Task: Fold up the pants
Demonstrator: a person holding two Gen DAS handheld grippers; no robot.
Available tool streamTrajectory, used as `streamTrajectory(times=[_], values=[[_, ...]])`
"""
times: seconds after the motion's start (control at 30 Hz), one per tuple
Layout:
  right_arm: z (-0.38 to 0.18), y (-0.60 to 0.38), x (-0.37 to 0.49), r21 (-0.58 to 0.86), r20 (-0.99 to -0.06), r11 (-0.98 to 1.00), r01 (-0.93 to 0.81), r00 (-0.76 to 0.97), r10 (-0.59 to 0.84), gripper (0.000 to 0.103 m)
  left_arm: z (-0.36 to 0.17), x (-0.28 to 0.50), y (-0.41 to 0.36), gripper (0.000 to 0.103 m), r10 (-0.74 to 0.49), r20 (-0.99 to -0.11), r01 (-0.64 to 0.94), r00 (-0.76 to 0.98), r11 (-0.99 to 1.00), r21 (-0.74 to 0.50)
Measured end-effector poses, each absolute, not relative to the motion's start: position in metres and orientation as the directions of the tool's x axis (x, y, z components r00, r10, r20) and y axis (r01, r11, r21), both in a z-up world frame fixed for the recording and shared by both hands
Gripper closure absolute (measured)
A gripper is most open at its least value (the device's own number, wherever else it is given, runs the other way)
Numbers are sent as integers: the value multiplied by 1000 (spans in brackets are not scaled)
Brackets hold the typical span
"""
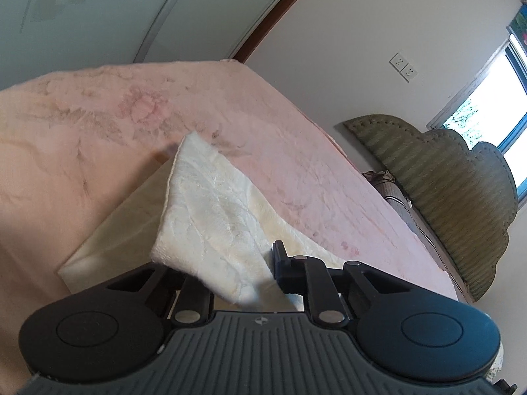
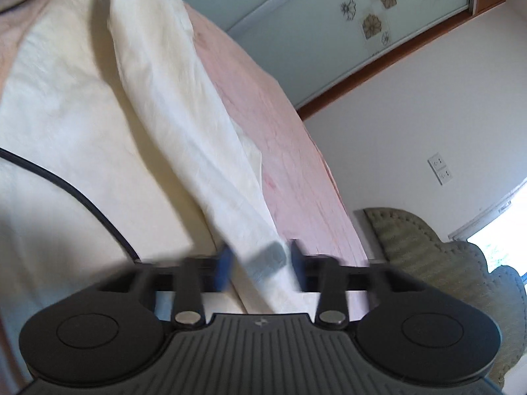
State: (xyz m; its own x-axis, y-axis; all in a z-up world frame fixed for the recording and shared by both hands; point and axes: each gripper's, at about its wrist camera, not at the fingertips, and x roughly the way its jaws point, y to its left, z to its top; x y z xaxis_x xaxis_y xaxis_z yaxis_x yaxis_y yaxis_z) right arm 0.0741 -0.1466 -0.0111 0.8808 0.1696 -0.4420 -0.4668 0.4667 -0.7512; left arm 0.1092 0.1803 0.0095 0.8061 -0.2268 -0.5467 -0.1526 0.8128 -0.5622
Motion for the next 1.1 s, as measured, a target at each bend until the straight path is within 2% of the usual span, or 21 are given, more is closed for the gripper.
streamTrajectory(times=[0.07, 0.23, 0.43, 0.53, 0.63, 0.7, 0.77, 0.83, 0.9, 1.0, 1.1], values=[[-14, -145, 70, -757, -447, 451, -472, 879, 169, 97, 15, 106, 182, 87, -208, -542, -141, 814, 834, -533], [0, -150, 25, -719, -474, 469, -513, 855, 210, 98, 20, 97, 190, 88, -165, -568, -106, 806, 904, -414], [2, -146, -31, -619, -589, 461, -636, 764, 263, 98, -3, 83, 188, 88, -80, -655, -117, 752, 960, -253], [-10, -142, -39, -581, -625, 467, -667, 733, 268, 98, -8, 85, 179, 88, -38, -645, -96, 763, 980, -172], [-17, -142, -40, -556, -625, 497, -666, 729, 278, 98, -15, 86, 166, 79, 51, -612, -100, 790, 994, -46], [-18, -144, -35, -506, -638, 546, -667, 716, 283, 97, -15, 81, 153, 69, 109, -591, -105, 799, 994, 42], [-17, -151, -38, -454, -628, 607, -653, 717, 301, 97, -13, 75, 143, 30, 202, -570, -133, 796, 978, 161], [-15, -152, -46, -459, -621, 614, -642, 726, 295, 96, -8, 67, 141, 13, 306, -531, -187, 790, 945, 268], [-7, -155, -56, -478, -620, 586, -654, 724, 302, 92, 0, 56, 144, 14, 363, -489, -224, 794, 921, 320], [14, -181, -59, -357, -623, 654, -667, 691, 366, 90, 17, 48, 147, 14, 395, -468, -262, 791, 909, 325], [25, -221, -51, -230, -591, 780, -582, 720, 364, 90, 38, 48, 137, 15, 304, -486, -215, 819, 949, 232]])
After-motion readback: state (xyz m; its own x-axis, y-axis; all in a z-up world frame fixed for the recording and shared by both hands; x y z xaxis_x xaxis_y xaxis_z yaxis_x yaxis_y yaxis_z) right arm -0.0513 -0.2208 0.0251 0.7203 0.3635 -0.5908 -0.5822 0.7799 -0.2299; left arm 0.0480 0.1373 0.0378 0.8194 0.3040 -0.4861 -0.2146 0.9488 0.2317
